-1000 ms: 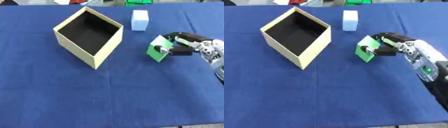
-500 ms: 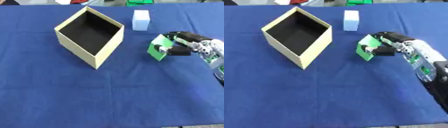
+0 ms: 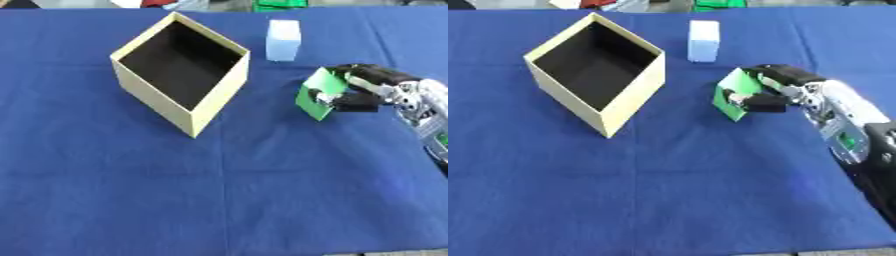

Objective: Pick up objects on the table and place them in the box.

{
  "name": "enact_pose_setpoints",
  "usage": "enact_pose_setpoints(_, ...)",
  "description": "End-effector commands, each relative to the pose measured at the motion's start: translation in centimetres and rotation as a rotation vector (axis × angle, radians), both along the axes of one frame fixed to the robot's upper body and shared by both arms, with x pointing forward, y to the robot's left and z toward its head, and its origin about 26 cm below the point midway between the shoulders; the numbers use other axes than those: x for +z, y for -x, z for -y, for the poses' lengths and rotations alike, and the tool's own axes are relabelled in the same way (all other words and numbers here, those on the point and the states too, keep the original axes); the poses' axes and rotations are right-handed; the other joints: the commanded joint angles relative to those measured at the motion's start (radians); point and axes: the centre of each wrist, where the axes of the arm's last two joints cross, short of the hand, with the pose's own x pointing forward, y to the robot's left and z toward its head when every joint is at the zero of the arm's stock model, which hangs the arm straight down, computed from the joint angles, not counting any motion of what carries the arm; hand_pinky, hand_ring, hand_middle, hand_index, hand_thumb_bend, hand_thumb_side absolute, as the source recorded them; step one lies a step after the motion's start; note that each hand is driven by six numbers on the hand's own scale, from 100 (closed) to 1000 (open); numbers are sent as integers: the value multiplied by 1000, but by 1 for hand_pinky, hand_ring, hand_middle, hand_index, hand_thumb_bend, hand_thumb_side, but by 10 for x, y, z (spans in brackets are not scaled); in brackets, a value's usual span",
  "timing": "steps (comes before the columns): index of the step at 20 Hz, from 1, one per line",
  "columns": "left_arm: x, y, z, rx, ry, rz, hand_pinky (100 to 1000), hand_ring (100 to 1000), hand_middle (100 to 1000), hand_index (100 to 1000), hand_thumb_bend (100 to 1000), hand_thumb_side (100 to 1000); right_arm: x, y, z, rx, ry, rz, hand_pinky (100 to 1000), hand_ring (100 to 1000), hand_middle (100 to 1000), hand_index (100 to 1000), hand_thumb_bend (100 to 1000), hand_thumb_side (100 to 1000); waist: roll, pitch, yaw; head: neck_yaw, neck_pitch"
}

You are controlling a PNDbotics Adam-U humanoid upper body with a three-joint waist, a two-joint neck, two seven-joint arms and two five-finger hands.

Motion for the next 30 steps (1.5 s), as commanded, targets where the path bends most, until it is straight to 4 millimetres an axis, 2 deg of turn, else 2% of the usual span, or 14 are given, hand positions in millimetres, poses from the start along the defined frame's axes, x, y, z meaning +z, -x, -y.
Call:
enact_pose_setpoints(1, 9, 3, -2, 3, -20, 30, 714, 623, 622, 715, 170, 902, 6, 0, 3, -10, -8, 11, 824, 800, 847, 1000, 135, 965, 1, -14, 0, -3, -13)
enact_pose_setpoints(3, 9, 3, -2, 2, -20, 28, 714, 623, 623, 715, 169, 903, 6, 0, 3, -12, -22, 10, 808, 784, 820, 998, 100, 923, 1, -14, -1, -3, -15)
enact_pose_setpoints(8, 9, 3, -2, -1, -25, 25, 714, 623, 624, 715, 168, 903, 9, 0, 4, -25, -90, 19, 770, 745, 774, 931, 100, 893, 2, -15, -3, -3, -13)
enact_pose_setpoints(9, 9, 3, -2, -3, -26, 24, 714, 623, 624, 715, 168, 902, 10, 0, 4, -27, -106, 23, 753, 727, 742, 899, 100, 854, 2, -15, -4, -3, -13)
enact_pose_setpoints(17, 8, 3, -2, -7, -30, 20, 714, 623, 625, 716, 170, 903, 17, 0, 6, -65, -221, 59, 723, 696, 672, 863, 100, 804, 3, -19, -7, -1, -16)
enact_pose_setpoints(22, 8, 3, -2, -12, -35, 16, 714, 623, 626, 716, 170, 903, 28, -2, 4, -74, -259, 93, 699, 673, 622, 836, 100, 767, 3, -22, -9, -2, -15)
enact_pose_setpoints(30, 8, 3, -3, -18, -45, 8, 714, 624, 627, 717, 169, 901, 49, -7, -5, -65, -285, 137, 695, 674, 630, 838, 100, 751, 3, -29, -12, -2, -12)
